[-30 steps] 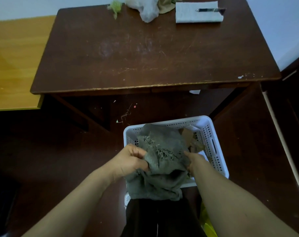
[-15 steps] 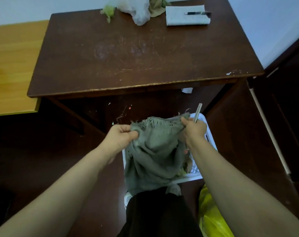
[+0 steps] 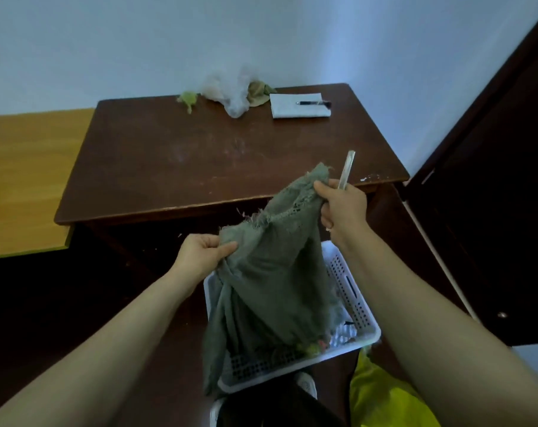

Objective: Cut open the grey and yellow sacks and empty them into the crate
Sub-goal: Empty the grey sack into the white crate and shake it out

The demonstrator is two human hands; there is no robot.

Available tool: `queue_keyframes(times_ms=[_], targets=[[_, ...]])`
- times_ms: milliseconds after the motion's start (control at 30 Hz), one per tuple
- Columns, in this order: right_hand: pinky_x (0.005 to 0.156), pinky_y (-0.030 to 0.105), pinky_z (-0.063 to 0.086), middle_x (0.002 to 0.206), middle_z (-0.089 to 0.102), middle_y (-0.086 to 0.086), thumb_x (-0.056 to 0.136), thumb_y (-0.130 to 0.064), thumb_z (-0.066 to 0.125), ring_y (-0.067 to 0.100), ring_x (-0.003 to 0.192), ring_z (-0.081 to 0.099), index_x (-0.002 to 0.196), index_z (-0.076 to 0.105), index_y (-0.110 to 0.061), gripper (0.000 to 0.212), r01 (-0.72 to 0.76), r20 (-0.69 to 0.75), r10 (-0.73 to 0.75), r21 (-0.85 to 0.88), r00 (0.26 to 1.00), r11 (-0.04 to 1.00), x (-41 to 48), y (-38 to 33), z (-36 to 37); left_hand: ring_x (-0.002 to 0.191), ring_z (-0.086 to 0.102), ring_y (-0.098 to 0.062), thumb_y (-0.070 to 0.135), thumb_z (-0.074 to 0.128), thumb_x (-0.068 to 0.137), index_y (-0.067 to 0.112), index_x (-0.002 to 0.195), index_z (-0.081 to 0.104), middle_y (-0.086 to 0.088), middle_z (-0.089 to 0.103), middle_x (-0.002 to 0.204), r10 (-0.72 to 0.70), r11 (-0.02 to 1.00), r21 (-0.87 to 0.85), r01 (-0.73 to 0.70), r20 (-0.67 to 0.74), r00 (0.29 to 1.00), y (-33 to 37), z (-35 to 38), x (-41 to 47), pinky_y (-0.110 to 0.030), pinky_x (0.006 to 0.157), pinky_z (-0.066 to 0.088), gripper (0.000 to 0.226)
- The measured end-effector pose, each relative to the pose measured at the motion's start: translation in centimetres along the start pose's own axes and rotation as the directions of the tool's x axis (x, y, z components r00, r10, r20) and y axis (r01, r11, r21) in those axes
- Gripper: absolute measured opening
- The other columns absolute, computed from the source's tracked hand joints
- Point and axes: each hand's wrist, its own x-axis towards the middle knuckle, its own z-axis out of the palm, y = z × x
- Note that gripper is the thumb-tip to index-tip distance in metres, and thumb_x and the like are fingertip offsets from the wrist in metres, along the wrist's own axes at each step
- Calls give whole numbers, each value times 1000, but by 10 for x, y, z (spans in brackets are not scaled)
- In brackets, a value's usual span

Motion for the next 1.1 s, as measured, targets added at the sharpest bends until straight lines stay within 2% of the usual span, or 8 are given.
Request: queue_keyframes(times_ms=[167,367,433,567,700,867,967,1100], targets=[[30,14,24,36,40,-8,85,-2,65,2,25,31,76,51,-12,20,116,71,-111,-67,991,991,-7,-35,21,75,63,-18,34,75,79,9,82,75,-2,67,73,-117,854,518,42,114,987,-5,-9,4,-27,63,51,25],[30,15,24,40,41,-4,83,1,67,2,24,31,81,54,-8,16,82,121,-69,-109,990,991,-23,-38,32,115,56,-25,48,74,75,14,146,32,-7,39,146,88,837,529,-141,124,988,13,9,18,-34,86,52,89],[30,14,21,40,39,-4,83,1,65,4,24,27,77,53,-9,17,95,211,-96,11,973,995,-31,-41,38,113,56,-21,39,75,76,17,142,39,-5,50,137,117,844,499,-197,187,975,14,20,21,-31,86,50,79],[29,13,21,52,42,4,85,-2,63,5,25,25,79,54,-9,13,88,272,-143,204,952,975,-30,-56,35,70,65,-22,26,70,84,15,109,60,-2,64,92,7,934,350,-67,170,985,2,37,24,-32,53,58,29],[30,14,19,43,39,0,81,-5,68,7,26,23,70,53,-10,19,131,158,-149,121,976,984,-13,-67,13,78,66,-30,22,67,87,15,69,50,-5,59,75,59,920,389,-32,-58,997,5,27,32,-47,74,56,26],[29,11,24,36,48,-10,74,-14,79,1,24,36,67,56,-14,24,160,6,-160,6,987,987,-2,-68,-25,60,64,-19,15,64,89,3,75,67,-10,66,71,269,961,111,-252,-194,943,48,8,33,-48,70,58,19],[30,11,28,41,52,-10,76,-18,77,0,27,39,67,59,-18,20,239,-40,-238,24,970,971,11,-59,-43,54,61,-6,14,61,90,18,71,70,4,67,64,403,910,-21,-414,-191,895,73,19,20,-28,57,57,22],[33,16,33,59,52,-1,81,-17,72,3,37,48,71,58,-19,17,141,-65,-177,-370,982,918,26,-28,-59,60,57,-5,7,57,92,19,79,69,4,66,72,414,908,-8,-419,-145,899,86,35,10,-24,61,48,22]])
